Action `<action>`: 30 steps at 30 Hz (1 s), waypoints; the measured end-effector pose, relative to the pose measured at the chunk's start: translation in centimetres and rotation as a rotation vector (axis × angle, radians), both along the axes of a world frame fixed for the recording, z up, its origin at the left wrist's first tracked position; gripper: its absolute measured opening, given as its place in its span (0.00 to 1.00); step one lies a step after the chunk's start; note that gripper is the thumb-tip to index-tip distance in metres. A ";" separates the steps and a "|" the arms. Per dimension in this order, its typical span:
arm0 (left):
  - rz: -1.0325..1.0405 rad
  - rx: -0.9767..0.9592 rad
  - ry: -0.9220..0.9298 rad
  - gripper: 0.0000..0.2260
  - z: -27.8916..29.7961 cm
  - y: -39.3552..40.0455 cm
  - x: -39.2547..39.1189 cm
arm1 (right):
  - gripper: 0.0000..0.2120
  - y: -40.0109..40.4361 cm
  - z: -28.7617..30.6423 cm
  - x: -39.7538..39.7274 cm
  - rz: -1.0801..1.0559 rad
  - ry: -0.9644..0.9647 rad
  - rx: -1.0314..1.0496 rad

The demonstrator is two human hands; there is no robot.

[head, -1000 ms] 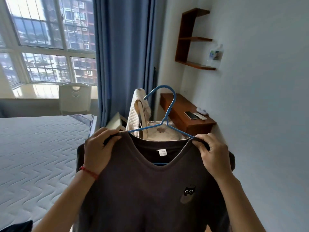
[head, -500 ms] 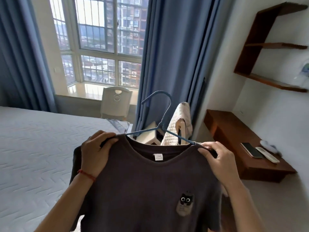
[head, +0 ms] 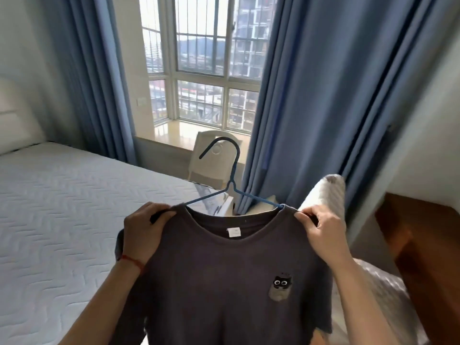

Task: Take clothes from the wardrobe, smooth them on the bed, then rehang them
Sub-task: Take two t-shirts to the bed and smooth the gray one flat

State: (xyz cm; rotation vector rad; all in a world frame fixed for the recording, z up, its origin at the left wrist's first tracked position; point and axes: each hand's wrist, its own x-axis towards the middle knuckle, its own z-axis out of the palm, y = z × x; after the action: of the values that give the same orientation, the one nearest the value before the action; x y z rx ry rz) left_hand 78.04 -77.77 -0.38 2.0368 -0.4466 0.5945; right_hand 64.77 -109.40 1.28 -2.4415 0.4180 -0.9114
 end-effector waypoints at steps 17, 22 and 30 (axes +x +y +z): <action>0.328 -0.110 0.116 0.05 -4.3 -8.3 22.5 | 0.02 -11.2 -2.0 35.4 0.384 0.063 0.053; 0.412 -0.170 0.172 0.06 -6.2 -9.9 31.7 | 0.04 -12.5 -2.5 48.1 0.449 0.150 0.019; 0.551 -0.157 0.227 0.02 -7.1 -10.7 43.3 | 0.04 -12.4 -3.7 64.5 0.577 0.180 -0.001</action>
State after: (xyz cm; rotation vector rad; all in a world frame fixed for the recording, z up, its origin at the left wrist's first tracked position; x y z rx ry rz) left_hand 121.32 -88.44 -7.52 2.0427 0.3011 0.6849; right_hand 129.29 -121.84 -2.38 -2.4436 -0.2271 -0.4454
